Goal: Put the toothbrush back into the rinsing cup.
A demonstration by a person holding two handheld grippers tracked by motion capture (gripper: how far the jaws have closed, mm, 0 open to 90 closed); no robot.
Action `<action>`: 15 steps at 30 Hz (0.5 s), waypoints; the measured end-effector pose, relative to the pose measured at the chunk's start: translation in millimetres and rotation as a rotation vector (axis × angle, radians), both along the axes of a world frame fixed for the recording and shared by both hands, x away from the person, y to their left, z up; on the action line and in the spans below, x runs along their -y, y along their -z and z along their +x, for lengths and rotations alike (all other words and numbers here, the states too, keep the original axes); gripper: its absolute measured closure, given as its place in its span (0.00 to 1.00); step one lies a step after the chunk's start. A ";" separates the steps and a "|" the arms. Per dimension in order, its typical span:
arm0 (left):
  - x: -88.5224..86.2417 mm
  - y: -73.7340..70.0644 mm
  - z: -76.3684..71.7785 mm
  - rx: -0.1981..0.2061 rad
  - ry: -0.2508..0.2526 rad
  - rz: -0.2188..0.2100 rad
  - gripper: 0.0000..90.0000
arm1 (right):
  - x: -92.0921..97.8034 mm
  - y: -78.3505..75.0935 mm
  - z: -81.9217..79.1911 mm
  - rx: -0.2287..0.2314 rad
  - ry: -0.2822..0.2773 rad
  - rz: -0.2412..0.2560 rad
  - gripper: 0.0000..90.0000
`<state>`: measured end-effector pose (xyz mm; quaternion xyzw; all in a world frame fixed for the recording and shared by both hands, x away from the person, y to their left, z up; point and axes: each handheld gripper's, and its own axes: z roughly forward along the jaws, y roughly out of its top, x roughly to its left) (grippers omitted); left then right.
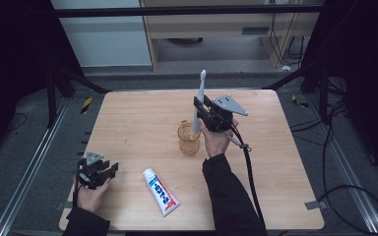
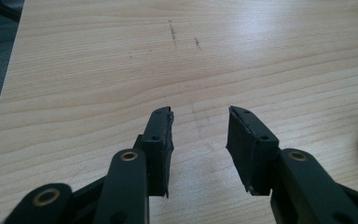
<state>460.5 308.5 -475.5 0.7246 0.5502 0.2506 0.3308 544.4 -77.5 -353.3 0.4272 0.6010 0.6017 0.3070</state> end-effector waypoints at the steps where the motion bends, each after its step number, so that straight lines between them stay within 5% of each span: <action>1: 0.0 0.0 0.0 0.000 0.000 0.001 0.66 | -2.0 1.5 0.4 0.001 -0.001 -0.002 0.76; 15: 0.5 -0.1 -0.1 0.002 0.000 0.004 0.66 | -5.1 18.3 4.9 -0.023 0.007 -0.029 0.76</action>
